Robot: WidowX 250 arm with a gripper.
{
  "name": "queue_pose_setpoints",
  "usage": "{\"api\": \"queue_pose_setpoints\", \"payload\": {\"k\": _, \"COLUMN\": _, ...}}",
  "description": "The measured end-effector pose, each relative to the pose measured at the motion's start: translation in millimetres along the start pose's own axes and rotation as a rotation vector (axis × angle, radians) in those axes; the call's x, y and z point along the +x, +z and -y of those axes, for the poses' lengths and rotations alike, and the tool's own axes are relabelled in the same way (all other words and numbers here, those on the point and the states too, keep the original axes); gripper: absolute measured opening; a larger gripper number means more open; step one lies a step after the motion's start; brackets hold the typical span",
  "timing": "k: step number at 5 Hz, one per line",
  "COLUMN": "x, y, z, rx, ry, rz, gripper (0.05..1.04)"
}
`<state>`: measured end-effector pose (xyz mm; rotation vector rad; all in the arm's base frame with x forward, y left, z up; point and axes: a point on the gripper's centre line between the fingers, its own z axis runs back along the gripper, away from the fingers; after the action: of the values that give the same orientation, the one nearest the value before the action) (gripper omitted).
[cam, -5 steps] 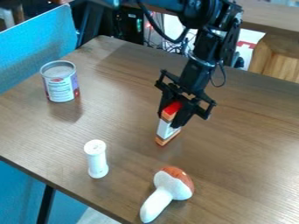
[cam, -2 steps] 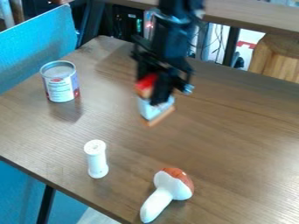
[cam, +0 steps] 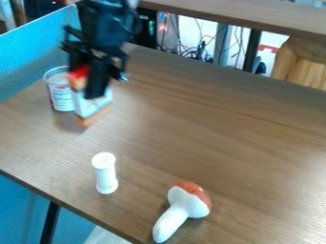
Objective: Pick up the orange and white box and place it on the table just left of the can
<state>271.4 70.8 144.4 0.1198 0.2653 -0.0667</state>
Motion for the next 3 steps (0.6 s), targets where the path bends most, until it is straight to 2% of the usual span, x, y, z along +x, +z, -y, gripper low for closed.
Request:
{"api": "queue_pose_setpoints", "payload": {"k": 1, "x": -11, "y": -9, "z": -33, "rx": -0.013, "ry": 0.079, "rz": -0.072, "gripper": 0.41}}
{"api": "queue_pose_setpoints", "payload": {"k": 2, "x": -22, "y": -28, "z": -64, "rx": 0.01, "ry": 0.133, "rz": -0.143, "gripper": 0.41}}
{"api": "queue_pose_setpoints", "payload": {"k": 3, "x": -26, "y": -49, "z": -88, "rx": 0.003, "ry": 0.174, "rz": -0.143, "gripper": 0.41}}
